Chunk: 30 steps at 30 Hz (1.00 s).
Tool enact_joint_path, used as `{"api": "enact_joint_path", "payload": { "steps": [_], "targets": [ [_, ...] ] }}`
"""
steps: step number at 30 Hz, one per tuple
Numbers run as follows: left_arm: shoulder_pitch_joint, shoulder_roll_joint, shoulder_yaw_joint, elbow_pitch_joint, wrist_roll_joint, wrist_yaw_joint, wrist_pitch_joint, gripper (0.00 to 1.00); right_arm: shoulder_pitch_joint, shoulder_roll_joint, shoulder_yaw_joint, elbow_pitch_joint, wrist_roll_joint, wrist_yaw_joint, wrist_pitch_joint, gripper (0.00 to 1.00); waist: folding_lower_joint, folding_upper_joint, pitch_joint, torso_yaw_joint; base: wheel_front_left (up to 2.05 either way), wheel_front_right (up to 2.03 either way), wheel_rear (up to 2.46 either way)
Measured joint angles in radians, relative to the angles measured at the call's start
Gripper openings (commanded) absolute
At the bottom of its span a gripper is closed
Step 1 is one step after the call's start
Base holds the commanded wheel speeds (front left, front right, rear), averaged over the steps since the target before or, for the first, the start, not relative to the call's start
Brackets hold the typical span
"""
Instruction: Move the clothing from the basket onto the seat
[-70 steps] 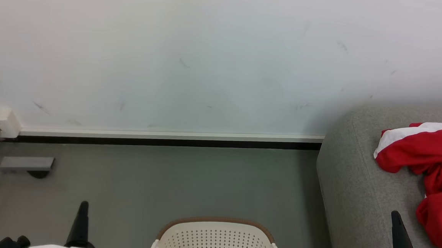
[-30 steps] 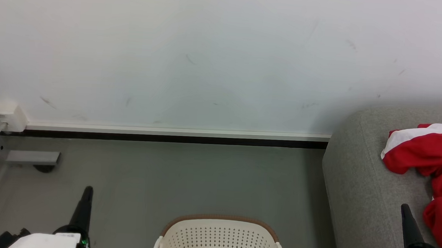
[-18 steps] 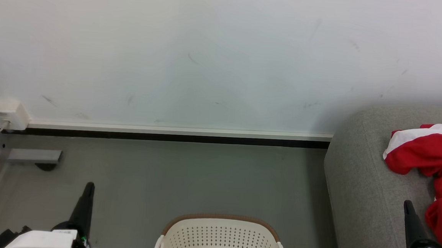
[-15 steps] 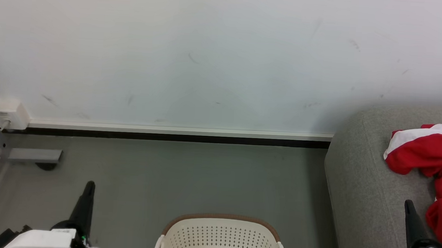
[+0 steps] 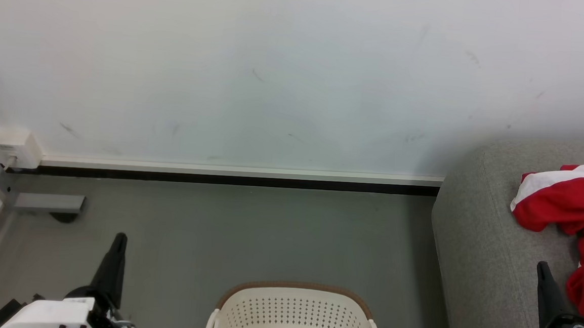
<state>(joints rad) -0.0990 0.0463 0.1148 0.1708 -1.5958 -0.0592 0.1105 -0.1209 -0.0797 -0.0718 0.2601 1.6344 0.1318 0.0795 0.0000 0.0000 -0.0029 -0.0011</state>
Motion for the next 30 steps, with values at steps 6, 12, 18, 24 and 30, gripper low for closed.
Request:
{"api": "enact_joint_path", "payload": {
  "steps": [6, 12, 18, 24, 30],
  "targets": [
    [-0.003, 0.0, 0.0, -0.001, -0.009, 0.0, 0.003, 0.0, -0.001, -0.002, 0.0, -0.001, 0.012, 0.0, 0.002, 0.0, 0.0, 0.0, 0.0, 0.001, 0.0, 0.0, 0.0],
    [-0.003, 0.0, 0.0, -0.001, -0.009, 0.0, 0.003, 0.0, -0.001, -0.005, 0.002, -0.001, 0.013, 0.0, 0.001, 0.0, 0.0, 0.0, 0.0, 0.001, 0.0, 0.0, 0.0],
    [-0.003, 0.0, 0.0, -0.001, -0.009, 0.0, 0.003, 0.0, -0.001, -0.008, 0.006, -0.001, 0.021, 0.0, -0.001, 0.0, 0.0, 0.0, 0.0, 0.001, 0.0, 0.0, 0.0],
    [-0.003, 0.0, 0.0, -0.001, -0.009, 0.0, 0.003, 0.0, -0.001, -0.01, 0.009, -0.001, 0.023, 0.0, -0.003, 0.0, 0.0, 0.0, 0.0, 0.001, 0.0, 0.0, 0.0],
    [-0.003, 0.0, 0.0, -0.001, -0.009, 0.0, 0.003, 0.0, -0.001, -0.013, 0.013, -0.001, 0.026, 0.0, -0.01, 0.0, 0.0, 0.0, 0.0, 0.001, 0.0, 0.0, 0.0]
  ]
}}
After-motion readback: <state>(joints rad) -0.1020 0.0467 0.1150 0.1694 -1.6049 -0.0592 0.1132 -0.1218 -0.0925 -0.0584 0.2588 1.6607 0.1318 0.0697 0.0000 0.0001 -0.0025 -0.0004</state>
